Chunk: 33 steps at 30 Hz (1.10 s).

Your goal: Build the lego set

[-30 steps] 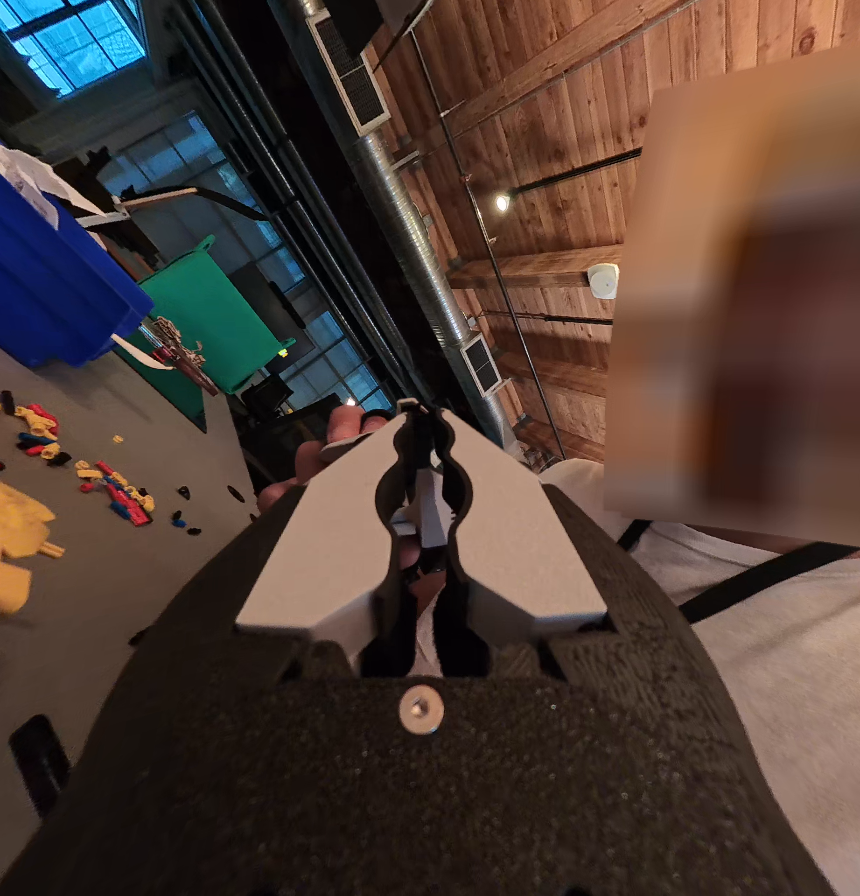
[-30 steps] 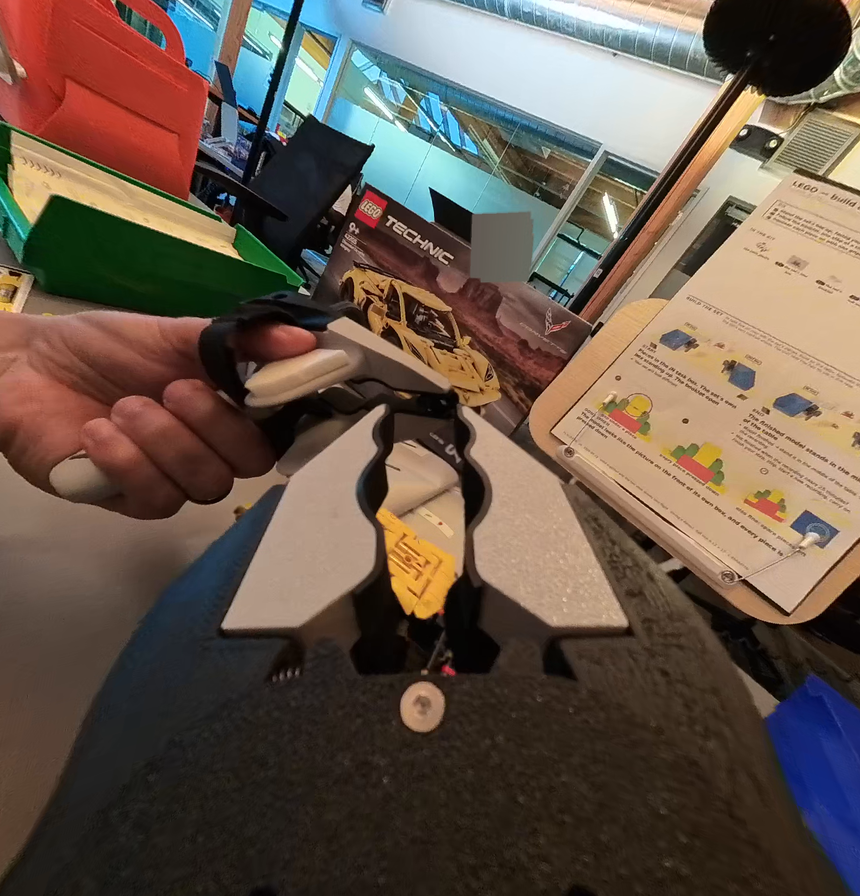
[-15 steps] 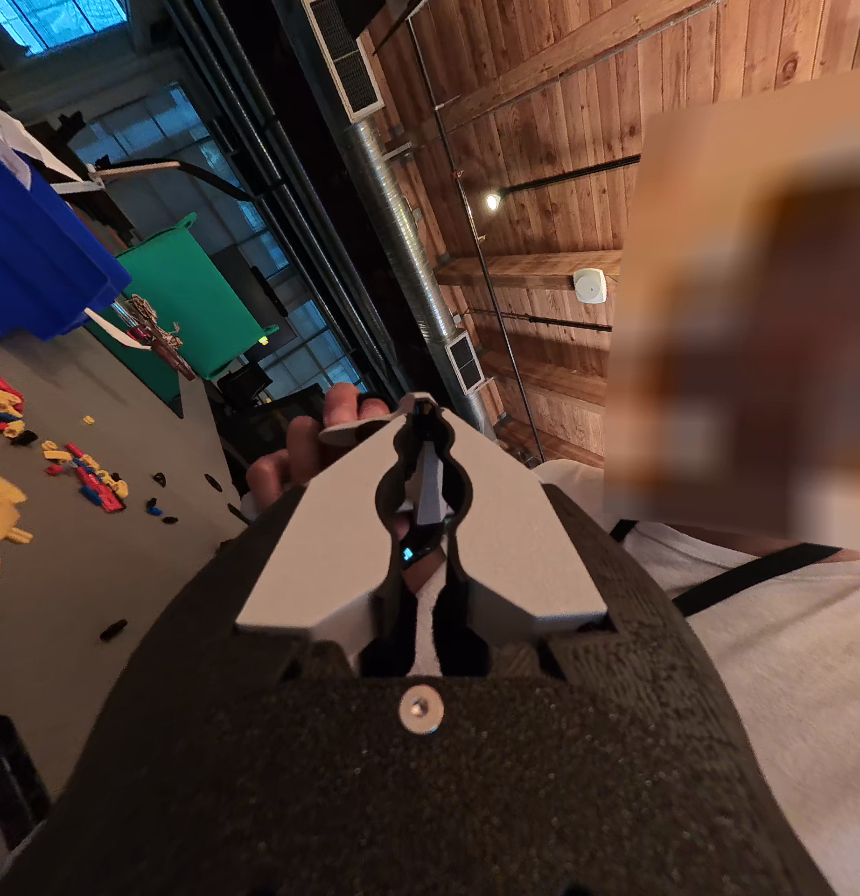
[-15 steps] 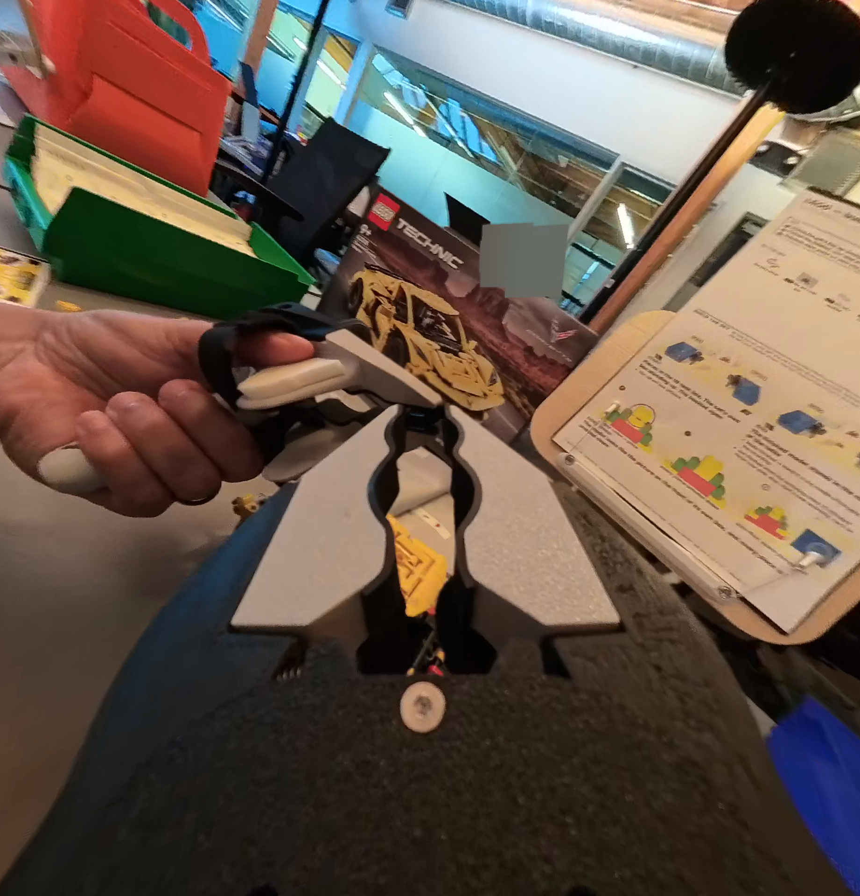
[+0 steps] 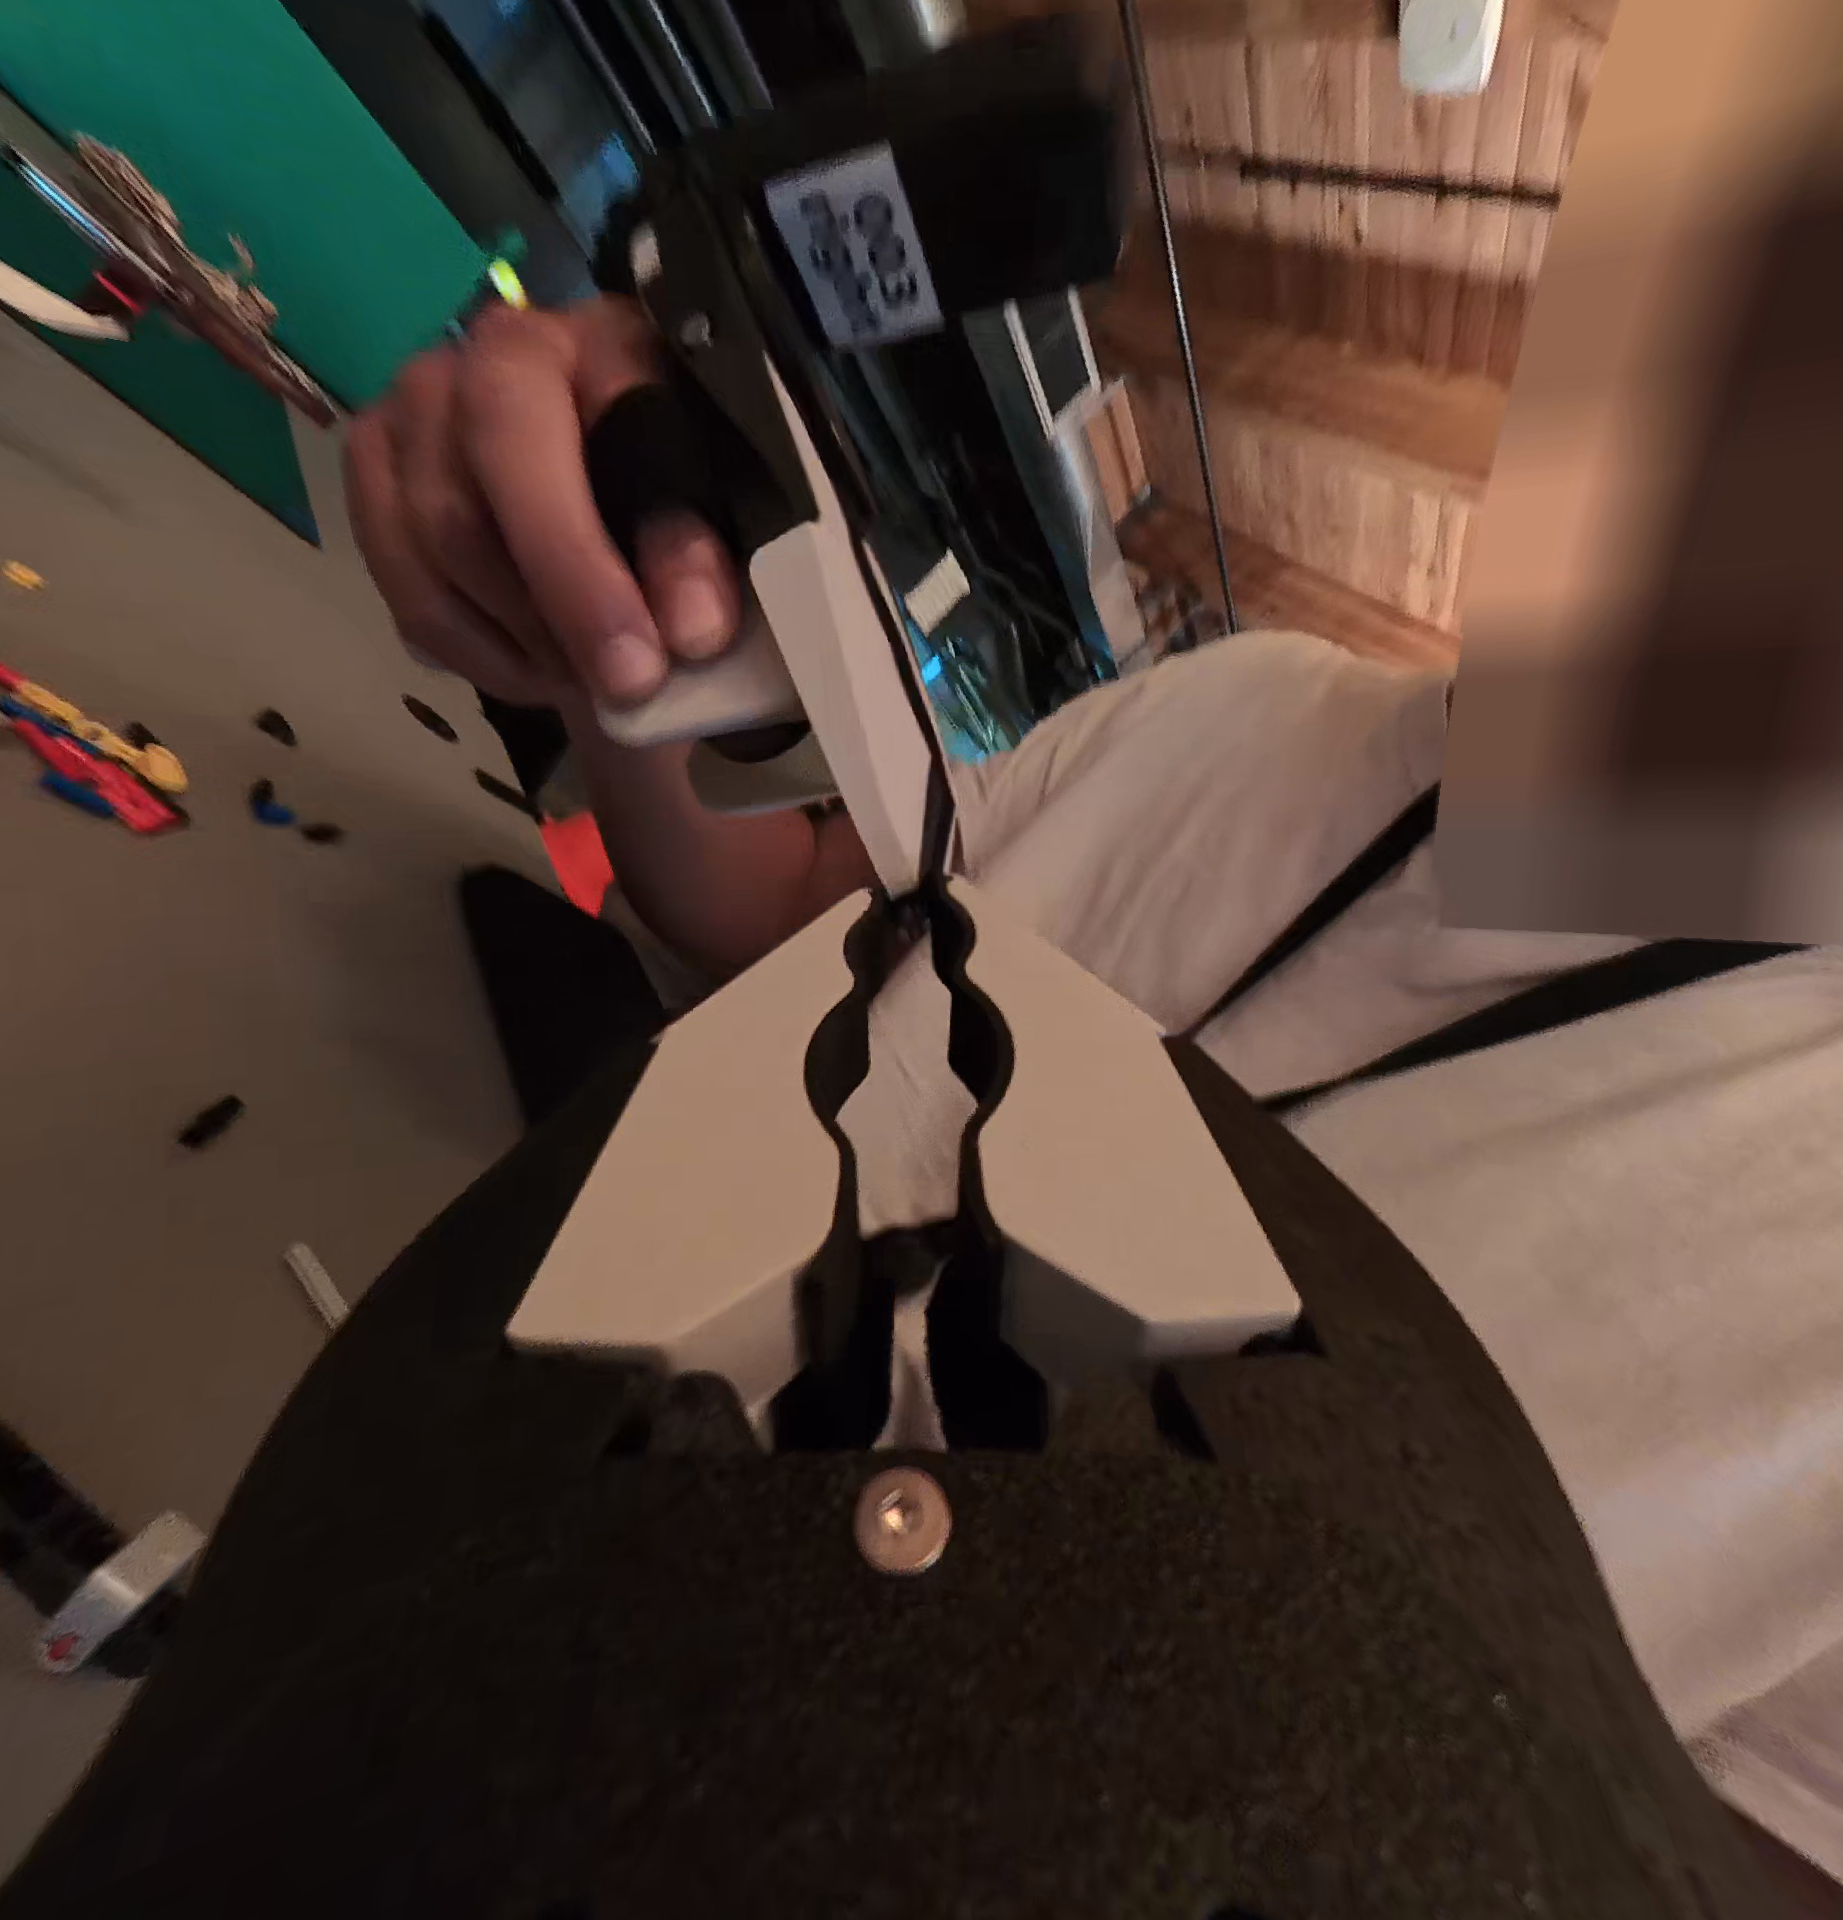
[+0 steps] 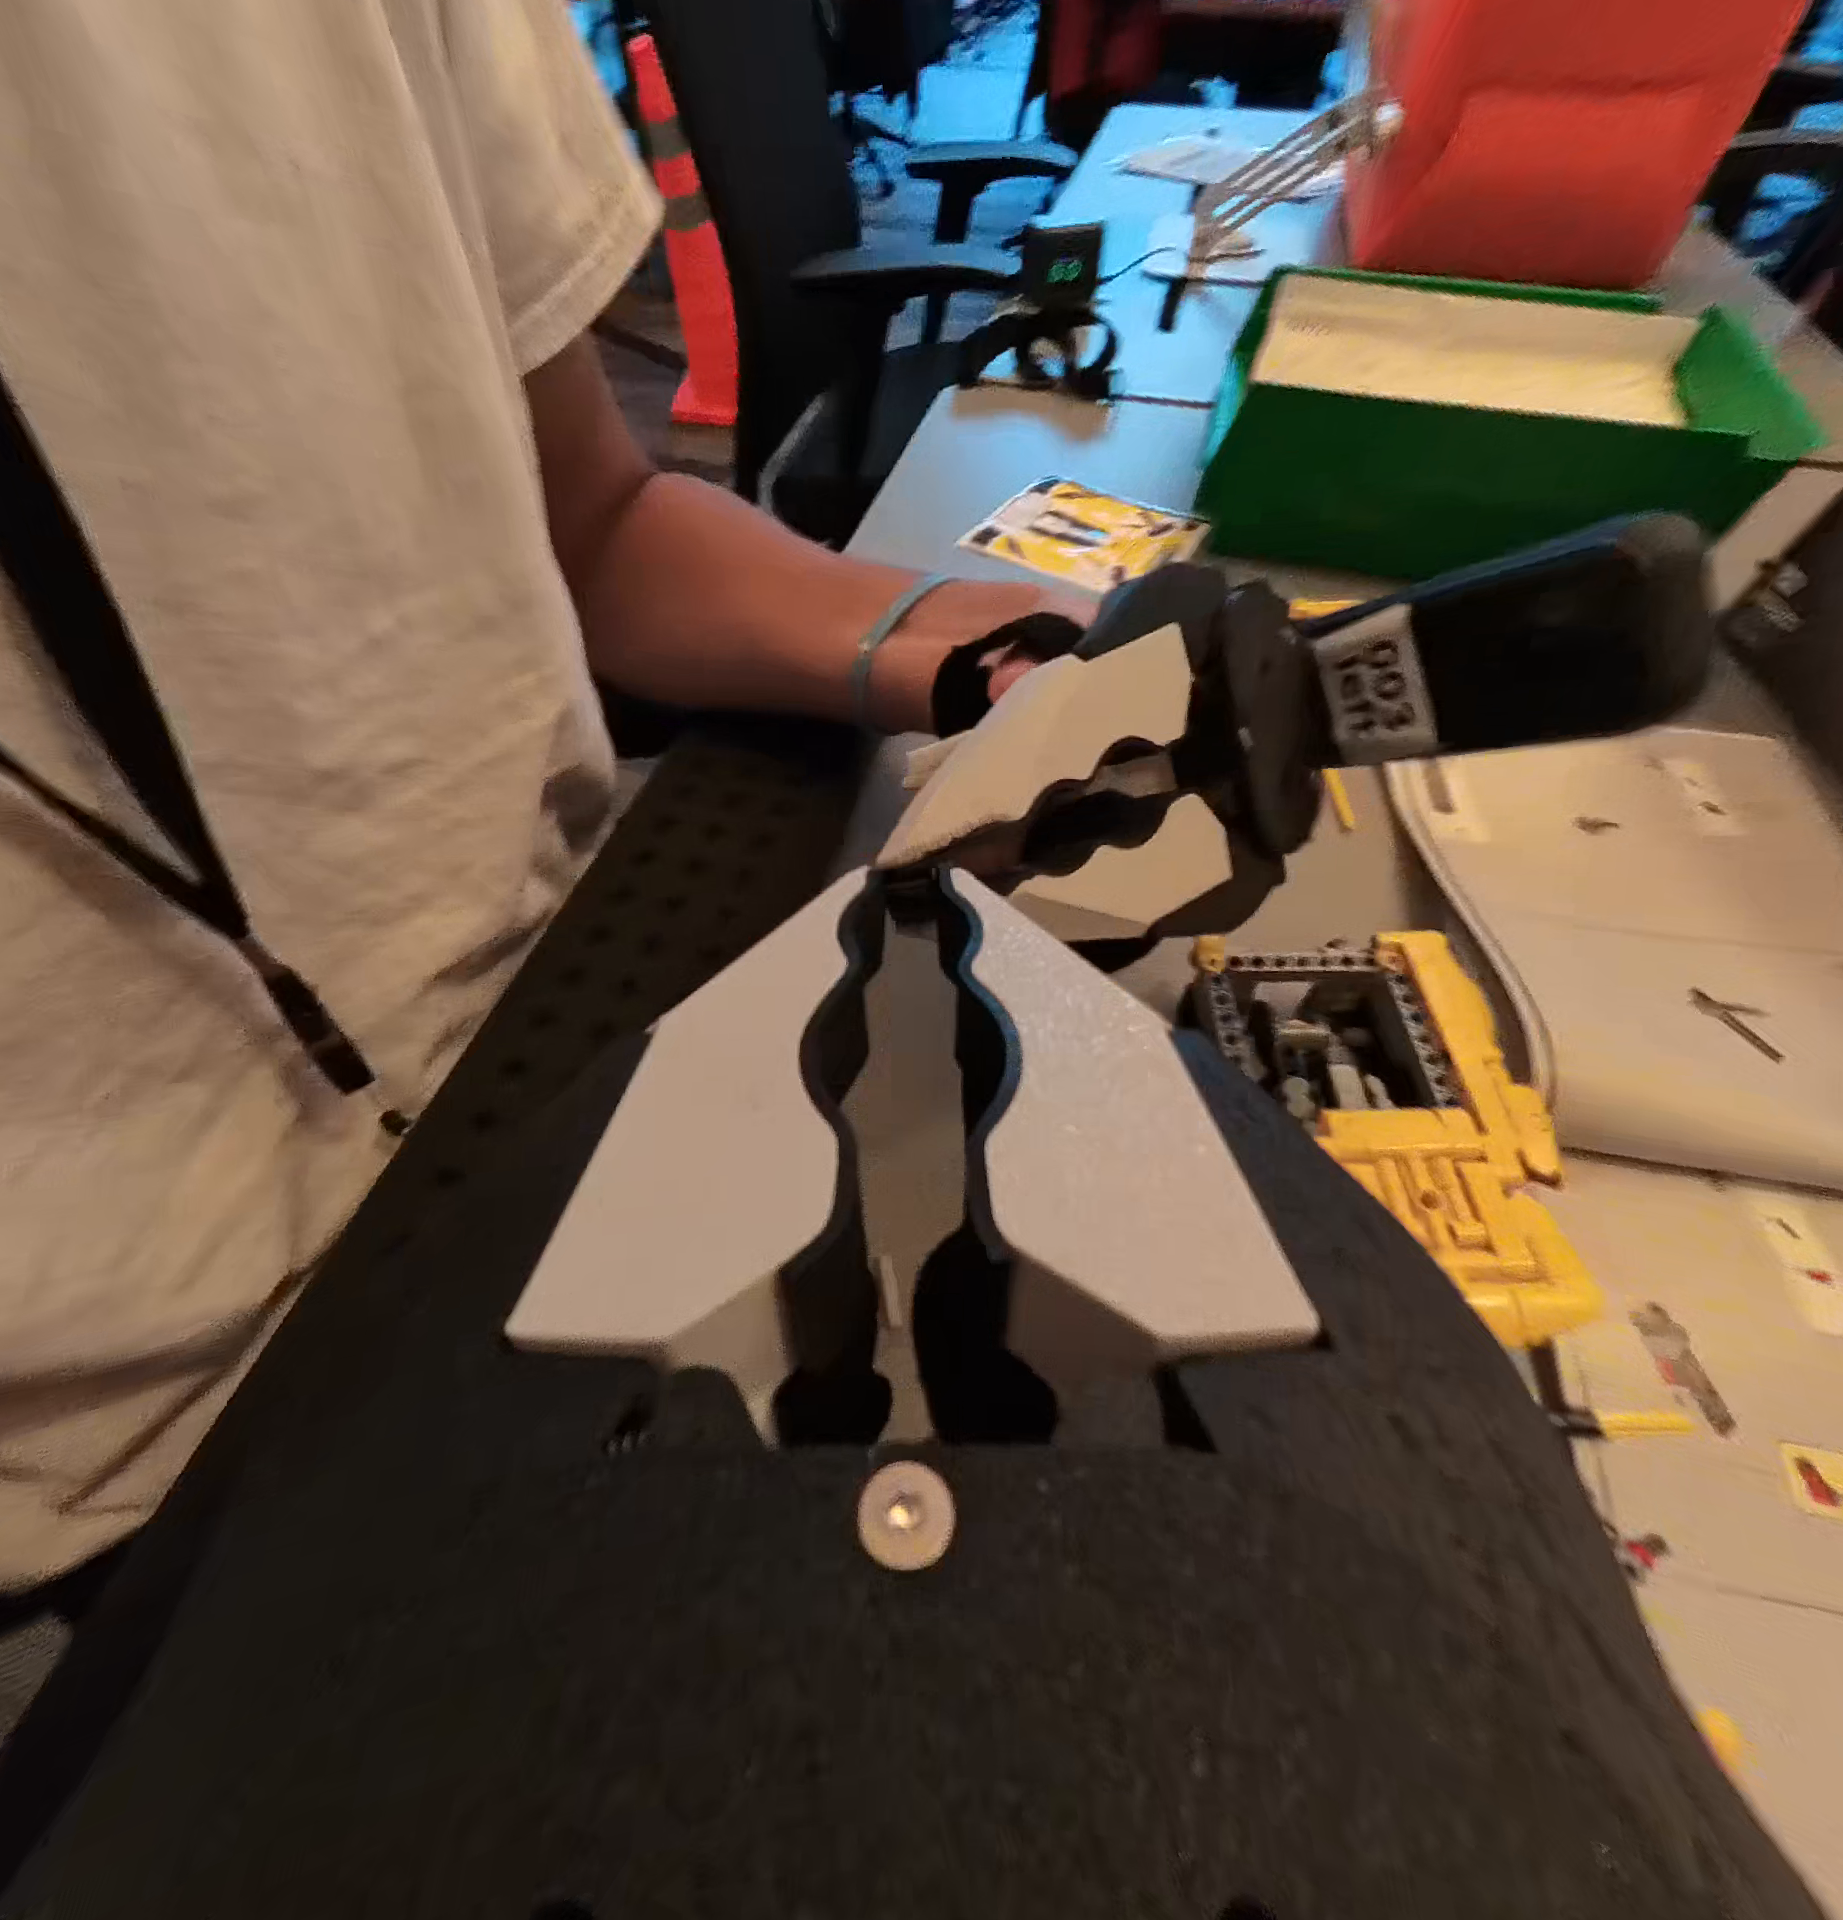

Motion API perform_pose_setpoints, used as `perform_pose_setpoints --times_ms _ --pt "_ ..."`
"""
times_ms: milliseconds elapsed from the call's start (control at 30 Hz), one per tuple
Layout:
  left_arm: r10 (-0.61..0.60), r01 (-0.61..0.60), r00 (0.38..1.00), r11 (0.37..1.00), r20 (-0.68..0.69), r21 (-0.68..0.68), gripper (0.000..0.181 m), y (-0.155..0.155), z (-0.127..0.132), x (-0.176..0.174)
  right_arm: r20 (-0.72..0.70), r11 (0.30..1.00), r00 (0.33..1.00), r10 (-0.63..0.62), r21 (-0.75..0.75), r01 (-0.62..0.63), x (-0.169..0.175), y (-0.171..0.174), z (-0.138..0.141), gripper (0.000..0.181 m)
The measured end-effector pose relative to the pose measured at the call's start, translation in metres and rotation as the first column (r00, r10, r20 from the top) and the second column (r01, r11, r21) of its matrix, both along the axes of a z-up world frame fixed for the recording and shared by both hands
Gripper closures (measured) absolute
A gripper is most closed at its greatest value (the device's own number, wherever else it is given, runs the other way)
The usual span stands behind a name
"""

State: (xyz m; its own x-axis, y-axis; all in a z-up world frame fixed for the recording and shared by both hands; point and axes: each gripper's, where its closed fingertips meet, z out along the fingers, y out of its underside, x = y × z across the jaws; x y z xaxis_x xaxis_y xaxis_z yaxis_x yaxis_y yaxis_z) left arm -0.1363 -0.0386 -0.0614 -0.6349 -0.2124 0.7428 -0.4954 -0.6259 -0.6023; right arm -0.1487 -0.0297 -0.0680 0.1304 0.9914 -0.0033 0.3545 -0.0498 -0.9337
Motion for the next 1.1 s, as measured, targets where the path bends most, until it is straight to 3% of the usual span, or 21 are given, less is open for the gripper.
perform_pose_setpoints --times_ms 67,133,233,300,400,467,633,933,1100 --pt "0.079 -0.079 0.997 0.996 0.012 -0.028 0.175 0.016 0.003 0.005 -0.039 0.991 0.992 -0.118 0.052 0.12 0.008 0.017 0.005 0.164" --pt "0.177 -0.175 0.983 0.984 0.039 -0.043 0.175 0.032 0.008 0.008 -0.104 0.937 0.946 -0.306 0.141 0.318 0.019 0.038 0.013 0.15" --pt "0.268 -0.259 0.963 0.953 0.039 -0.16 0.175 0.056 0.015 0.01 -0.156 0.797 0.836 -0.526 0.251 0.549 0.025 0.053 0.014 0.141" --pt "0.268 -0.256 0.963 0.94 0.023 -0.225 0.175 0.061 0.015 0.012 -0.185 0.693 0.758 -0.626 0.314 0.649 0.024 0.059 0.013 0.142" --pt "0.255 -0.242 0.967 0.93 0.01 -0.275 0.175 0.06 0.015 0.015 -0.216 0.6 0.712 -0.669 0.409 0.688 0.019 0.063 0.014 0.153" --pt "0.246 -0.232 0.969 0.921 0.006 -0.312 0.175 0.059 0.016 0.017 -0.234 0.604 0.725 -0.647 0.422 0.675 0.012 0.061 0.019 0.154" --pt "0.217 -0.206 0.976 0.893 -0.017 -0.399 0.175 0.059 0.015 0.021 -0.185 0.533 0.702 -0.688 0.527 0.662 0.019 0.064 0.018 0.165" --pt "0.209 -0.203 0.977 0.894 -0.028 -0.401 0.175 0.056 0.012 0.023 -0.15 0.552 0.707 -0.691 0.523 0.65 0.023 0.063 0.012 0.165" --pt "0.162 -0.152 0.987 0.933 0.002 -0.325 0.174 0.043 0.014 0.019 -0.146 0.716 0.806 -0.574 0.388 0.581 0.018 0.051 0.013 0.166"
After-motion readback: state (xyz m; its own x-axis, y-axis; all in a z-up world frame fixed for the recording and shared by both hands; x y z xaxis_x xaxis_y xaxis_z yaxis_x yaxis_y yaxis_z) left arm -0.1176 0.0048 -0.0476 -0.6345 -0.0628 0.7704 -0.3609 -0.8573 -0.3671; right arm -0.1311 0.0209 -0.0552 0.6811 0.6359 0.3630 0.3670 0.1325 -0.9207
